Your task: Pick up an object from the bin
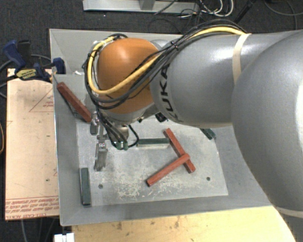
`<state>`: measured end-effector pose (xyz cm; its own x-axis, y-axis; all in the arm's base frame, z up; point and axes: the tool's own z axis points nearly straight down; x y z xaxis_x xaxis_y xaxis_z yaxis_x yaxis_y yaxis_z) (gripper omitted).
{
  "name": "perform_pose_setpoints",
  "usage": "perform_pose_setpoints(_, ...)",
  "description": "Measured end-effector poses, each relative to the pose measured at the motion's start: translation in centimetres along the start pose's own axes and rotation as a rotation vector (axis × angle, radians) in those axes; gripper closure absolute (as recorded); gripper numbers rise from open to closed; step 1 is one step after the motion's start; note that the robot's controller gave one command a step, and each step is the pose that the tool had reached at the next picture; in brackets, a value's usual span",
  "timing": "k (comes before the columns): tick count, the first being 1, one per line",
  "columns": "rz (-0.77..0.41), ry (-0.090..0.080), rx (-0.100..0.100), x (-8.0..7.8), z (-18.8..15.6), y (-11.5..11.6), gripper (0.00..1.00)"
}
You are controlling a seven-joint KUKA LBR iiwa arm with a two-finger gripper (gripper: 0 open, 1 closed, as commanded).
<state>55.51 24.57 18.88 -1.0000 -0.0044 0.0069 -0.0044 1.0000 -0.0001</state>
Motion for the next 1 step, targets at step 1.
perform_pose_setpoints(1,-0.264,0.000,0.002,5.43,7.41,-3.26,0.00)
